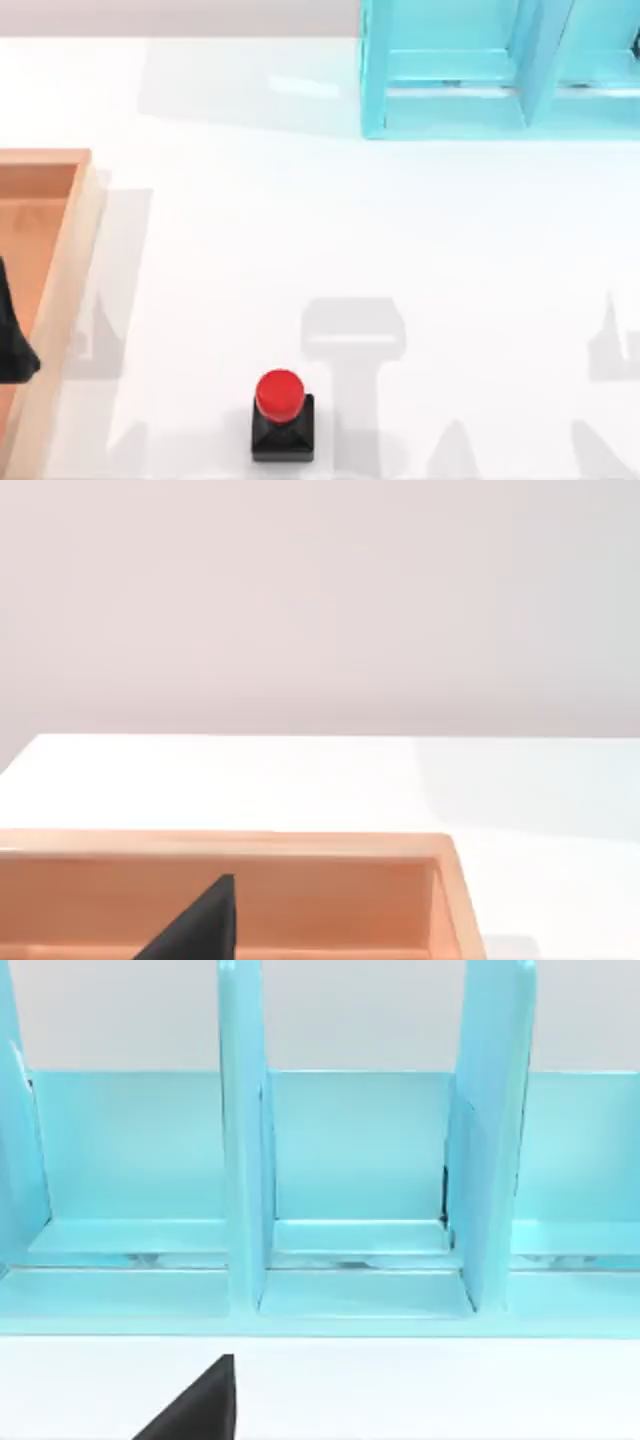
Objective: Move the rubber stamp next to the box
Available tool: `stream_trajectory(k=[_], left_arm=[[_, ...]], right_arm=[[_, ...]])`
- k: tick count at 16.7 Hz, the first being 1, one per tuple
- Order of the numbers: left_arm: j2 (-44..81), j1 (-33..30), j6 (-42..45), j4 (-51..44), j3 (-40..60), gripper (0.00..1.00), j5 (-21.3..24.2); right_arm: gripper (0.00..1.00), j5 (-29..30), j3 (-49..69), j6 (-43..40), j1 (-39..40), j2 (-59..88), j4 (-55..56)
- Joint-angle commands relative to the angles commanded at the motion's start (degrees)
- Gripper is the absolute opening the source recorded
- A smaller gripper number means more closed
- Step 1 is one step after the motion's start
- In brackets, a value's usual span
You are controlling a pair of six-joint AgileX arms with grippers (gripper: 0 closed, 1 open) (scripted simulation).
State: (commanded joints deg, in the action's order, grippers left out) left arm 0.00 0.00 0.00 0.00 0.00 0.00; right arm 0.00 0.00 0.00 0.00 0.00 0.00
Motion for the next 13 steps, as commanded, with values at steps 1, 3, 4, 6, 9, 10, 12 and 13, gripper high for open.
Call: stream_trajectory(k=[1,3,4,6,9,10,12,13], left_arm=[[0.0,0.0,0.0,0.0,0.0,1.0,0.0],[0.6,-0.3,-0.3,-0.5,0.5,1.0,0.0],[1.8,-1.0,-1.0,-1.4,1.5,1.0,0.0],[5.9,-3.3,-3.3,-4.8,5.1,1.0,0.1],[16.2,-8.6,-8.5,-12.8,14.1,1.0,0.0],[20.7,-10.6,-10.6,-15.9,17.8,1.0,-0.1],[30.6,-15.2,-15.2,-22.8,25.4,1.0,-0.1],[35.5,-17.6,-17.5,-26.4,29.4,1.0,-0.1]], right_arm=[[1.0,0.0,0.0,0.0,0.0,0.0,0.0],[1.0,0.0,0.0,0.0,0.0,0.0,0.0],[1.0,0.0,0.0,0.0,0.0,0.0,0.0],[1.0,0.0,0.0,0.0,0.0,0.0,0.0],[1.0,0.0,0.0,0.0,0.0,0.0,0.0],[1.0,0.0,0.0,0.0,0.0,0.0,0.0],[1.0,0.0,0.0,0.0,0.0,0.0,0.0],[1.0,0.0,0.0,0.0,0.0,0.0,0.0]])
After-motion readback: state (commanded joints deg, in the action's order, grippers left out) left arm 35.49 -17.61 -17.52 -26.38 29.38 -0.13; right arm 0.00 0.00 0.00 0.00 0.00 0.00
